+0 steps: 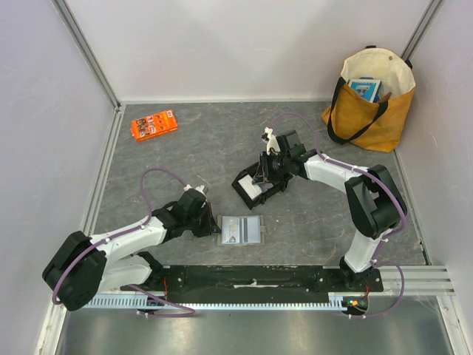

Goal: Put the credit cards into the card holder
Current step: Pick up the credit card from the storage box.

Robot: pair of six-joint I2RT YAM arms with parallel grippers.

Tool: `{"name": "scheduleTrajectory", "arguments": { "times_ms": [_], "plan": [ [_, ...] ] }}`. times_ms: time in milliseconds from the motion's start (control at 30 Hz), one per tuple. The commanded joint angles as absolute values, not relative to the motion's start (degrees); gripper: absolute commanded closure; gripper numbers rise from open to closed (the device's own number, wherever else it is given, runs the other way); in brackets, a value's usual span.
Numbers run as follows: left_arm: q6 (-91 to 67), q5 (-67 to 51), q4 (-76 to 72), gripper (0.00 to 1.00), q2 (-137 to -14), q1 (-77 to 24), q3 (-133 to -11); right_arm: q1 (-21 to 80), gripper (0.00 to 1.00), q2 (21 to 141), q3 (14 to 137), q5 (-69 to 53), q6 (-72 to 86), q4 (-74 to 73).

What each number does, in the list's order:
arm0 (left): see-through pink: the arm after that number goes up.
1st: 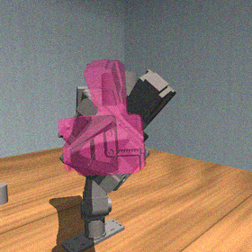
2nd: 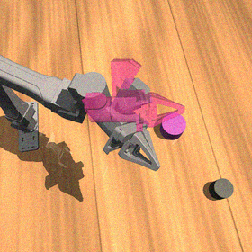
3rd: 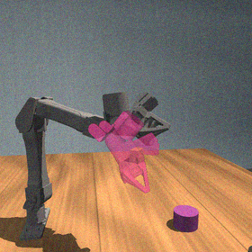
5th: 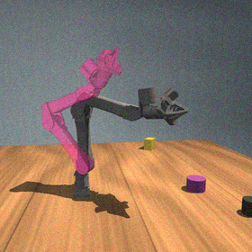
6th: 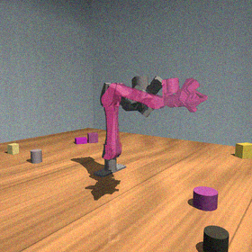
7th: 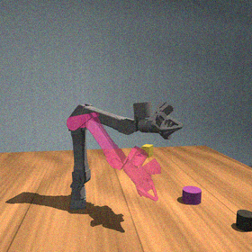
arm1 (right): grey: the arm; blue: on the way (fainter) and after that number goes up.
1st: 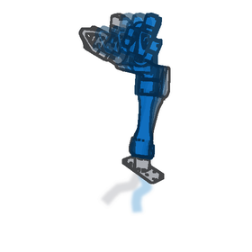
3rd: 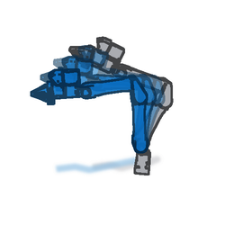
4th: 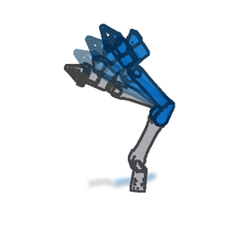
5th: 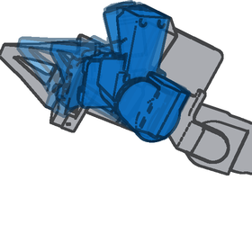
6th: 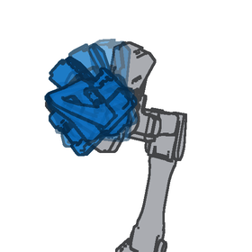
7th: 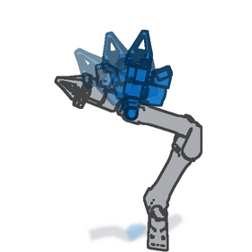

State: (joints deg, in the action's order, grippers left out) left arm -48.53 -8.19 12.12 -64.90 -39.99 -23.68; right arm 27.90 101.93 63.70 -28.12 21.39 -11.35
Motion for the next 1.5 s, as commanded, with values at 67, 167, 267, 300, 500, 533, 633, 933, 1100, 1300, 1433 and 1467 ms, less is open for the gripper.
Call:
{"name": "scheduleTrajectory", "arguments": {
  "times_ms": [67, 167, 267, 300, 500, 533, 633, 933, 1100, 1300, 1433, 1467],
  "plan": [
    [-47.4, -9.1, 10.8, 0.98, -65.2, -40.2, -25.2, 28.2, 0.82, 99.2, 65.4, -27.3, 20.8, -11.8],
    [-47.5, -9.1, 10.8, 0.98, -64.9, -40.3, -25.0, 28.0, 0.83, 98.7, 65.0, -24.4, 20.5, -12.0],
    [-47.5, -9.1, 10.8, 0.98, -64.6, -40.2, -24.9, 27.6, 0.85, 98.9, 65.1, -22.7, 20.1, -12.4],
    [-47.5, -9.0, 10.9, 0.98, -64.5, -40.2, -24.9, 27.7, 0.85, 99.1, 65.2, -22.2, 20.0, -12.6],
    [-47.4, -8.8, 11.0, 0.98, -64.5, -40.2, -24.8, 27.7, 0.84, 101.5, 66.1, -20.2, 19.0, -14.6],
    [-47.4, -8.9, 11.0, 0.98, -64.4, -40.2, -24.8, 27.7, 0.84, 101.7, 66.1, -19.8, 18.7, -14.8],
    [-47.4, -8.9, 10.9, 0.98, -64.7, -40.2, -24.7, 27.9, 0.81, 102.0, 66.4, -18.9, 17.8, -15.4],
    [-47.4, -8.9, 10.7, 0.98, -64.8, -40.3, -24.7, 28.9, 0.81, 104.3, 69.3, -18.5, 16.9, -17.1],
    [-47.3, -8.8, 11.0, 0.98, -64.3, -40.2, -24.7, 29.4, 1.0, 104.9, 70.5, -19.4, 16.3, -17.6],
    [-47.4, -8.6, 11.2, 0.98, -64.1, -40.2, -24.6, 29.5, 1.0, 98.5, 70.1, -15.7, 15.5, -18.1],
    [-47.3, -8.9, 11.2, 0.98, -64.0, -40.2, -24.6, 29.7, 1.0, 93.7, 69.6, -12.5, 15.6, -18.5],
    [-47.3, -8.8, 11.2, 0.98, -63.9, -40.2, -24.7, 29.8, 1.0, 92.7, 69.3, -11.5, 15.6, -18.5]
  ]
}}
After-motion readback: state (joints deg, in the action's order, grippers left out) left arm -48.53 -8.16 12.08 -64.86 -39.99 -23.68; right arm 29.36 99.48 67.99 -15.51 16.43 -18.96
